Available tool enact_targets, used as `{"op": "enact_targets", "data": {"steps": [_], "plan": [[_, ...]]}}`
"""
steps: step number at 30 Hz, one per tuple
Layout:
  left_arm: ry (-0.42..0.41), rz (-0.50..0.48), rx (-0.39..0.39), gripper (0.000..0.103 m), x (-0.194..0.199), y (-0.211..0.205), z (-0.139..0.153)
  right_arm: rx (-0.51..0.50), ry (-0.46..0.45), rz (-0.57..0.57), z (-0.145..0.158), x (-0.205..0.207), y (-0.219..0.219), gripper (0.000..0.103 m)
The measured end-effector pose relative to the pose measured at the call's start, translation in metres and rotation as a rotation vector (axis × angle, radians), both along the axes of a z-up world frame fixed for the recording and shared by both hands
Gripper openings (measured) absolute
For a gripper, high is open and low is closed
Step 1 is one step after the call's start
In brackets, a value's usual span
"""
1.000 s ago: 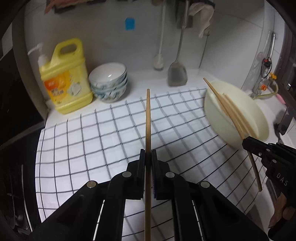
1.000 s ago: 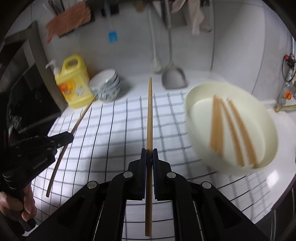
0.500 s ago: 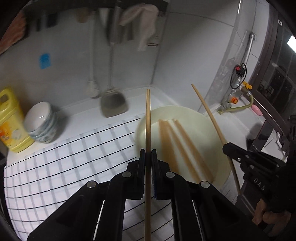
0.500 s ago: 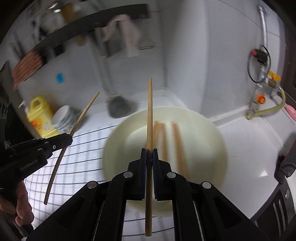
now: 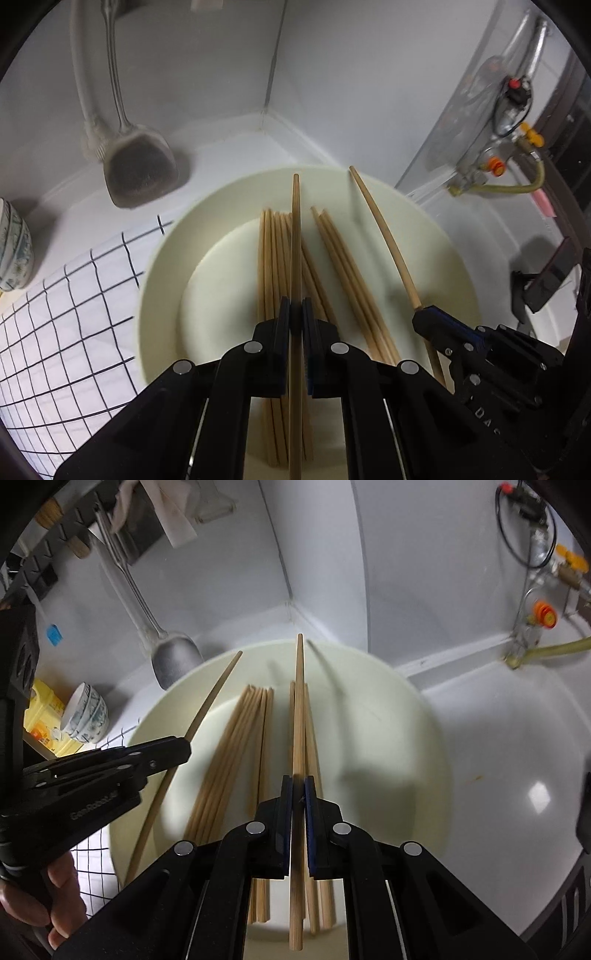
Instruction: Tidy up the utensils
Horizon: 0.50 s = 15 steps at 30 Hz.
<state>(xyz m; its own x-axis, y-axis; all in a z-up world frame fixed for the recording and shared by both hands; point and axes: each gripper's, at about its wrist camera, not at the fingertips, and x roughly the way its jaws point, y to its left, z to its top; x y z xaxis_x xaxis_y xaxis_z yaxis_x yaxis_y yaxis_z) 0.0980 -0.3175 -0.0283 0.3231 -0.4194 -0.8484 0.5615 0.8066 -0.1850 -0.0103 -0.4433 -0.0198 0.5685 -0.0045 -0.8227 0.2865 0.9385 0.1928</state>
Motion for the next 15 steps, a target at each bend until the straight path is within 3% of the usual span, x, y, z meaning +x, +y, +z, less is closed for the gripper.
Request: {"op": "enact_targets", "data": {"steps": [7, 10, 11, 13, 15], "plan": [[-0.023, 0.023, 0.052, 0.011, 0.005, -0.003, -0.007, -0.002, 0.021, -0.002, -0.01, 0.006, -0.001, 0.006], [-0.062, 0.046, 0.058, 0.046, 0.004, 0.004, 0.001, -0.04, 0.022, -0.022, -0.004, 0.004, -0.002, 0.013], [-0.078, 0.058, 0.057, 0.065, 0.004, 0.008, 0.004, -0.05, 0.018, -0.031, -0.001, 0.001, -0.002, 0.015], [-0.124, 0.099, 0.044, 0.078, 0.002, 0.02, 0.014, -0.06, 0.012, -0.042, 0.004, -0.003, -0.004, 0.019], [-0.131, 0.113, 0.034, 0.08, 0.002, 0.032, 0.021, -0.058, 0.009, -0.047, 0.008, -0.009, -0.002, 0.021]]}}
